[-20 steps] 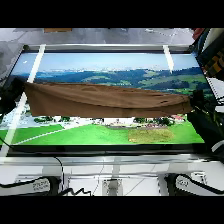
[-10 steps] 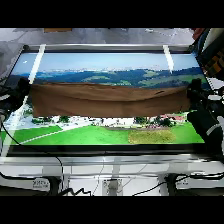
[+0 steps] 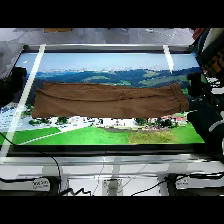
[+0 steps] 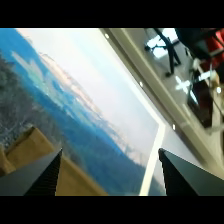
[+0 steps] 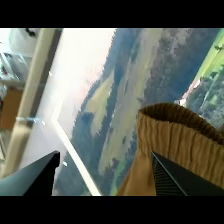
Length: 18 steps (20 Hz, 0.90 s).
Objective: Fold the clothes and pants, and hang the long-sleeved shirts on hangers.
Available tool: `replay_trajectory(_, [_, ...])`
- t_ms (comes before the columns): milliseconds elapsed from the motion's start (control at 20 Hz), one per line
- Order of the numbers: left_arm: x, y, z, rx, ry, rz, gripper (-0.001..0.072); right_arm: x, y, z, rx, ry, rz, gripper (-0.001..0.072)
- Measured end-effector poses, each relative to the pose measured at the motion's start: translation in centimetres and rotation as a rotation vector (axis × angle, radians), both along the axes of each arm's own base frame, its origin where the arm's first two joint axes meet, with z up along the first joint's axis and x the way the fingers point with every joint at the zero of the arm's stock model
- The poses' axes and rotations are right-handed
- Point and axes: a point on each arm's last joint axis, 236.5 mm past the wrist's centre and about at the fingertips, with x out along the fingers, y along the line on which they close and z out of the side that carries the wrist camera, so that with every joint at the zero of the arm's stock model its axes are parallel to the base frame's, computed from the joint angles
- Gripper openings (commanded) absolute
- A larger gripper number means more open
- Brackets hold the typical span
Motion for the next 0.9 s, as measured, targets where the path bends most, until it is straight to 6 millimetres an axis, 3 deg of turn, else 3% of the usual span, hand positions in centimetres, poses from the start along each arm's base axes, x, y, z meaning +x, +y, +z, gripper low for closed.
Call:
replay_trajectory(150, [-3.2,-0.1,-1.6,0.012,0.126,-0.129,0.0703,-0.7,0.7,-0.4,-0.066,0.050,0.075,0.0622])
replay_trajectory(400, [-12.6,0.1,-10.2,-0.082,0.528,-0.237,0.0703,-1.7,0.9,-1.5,-0.148,0.120,0.144,0.0621])
replay_trajectory(550, [-15.9,-1.1,-14.3,-0.155,0.651,-0.240,0.0703,-2.0,0.7,-1.8,-0.180,0.141,0.161,0.0622])
replay_trajectory(750, [-16.4,-3.1,-18.5,-0.221,0.690,-0.202,0.0703,-2.1,0.6,-2.0,-0.195,0.153,0.169,0.0621])
replay_trajectory(900, [-14.5,-4.2,-20.2,-0.245,0.657,-0.160,0.0702,-2.2,0.6,-2.1,-0.198,0.157,0.173,0.0621])
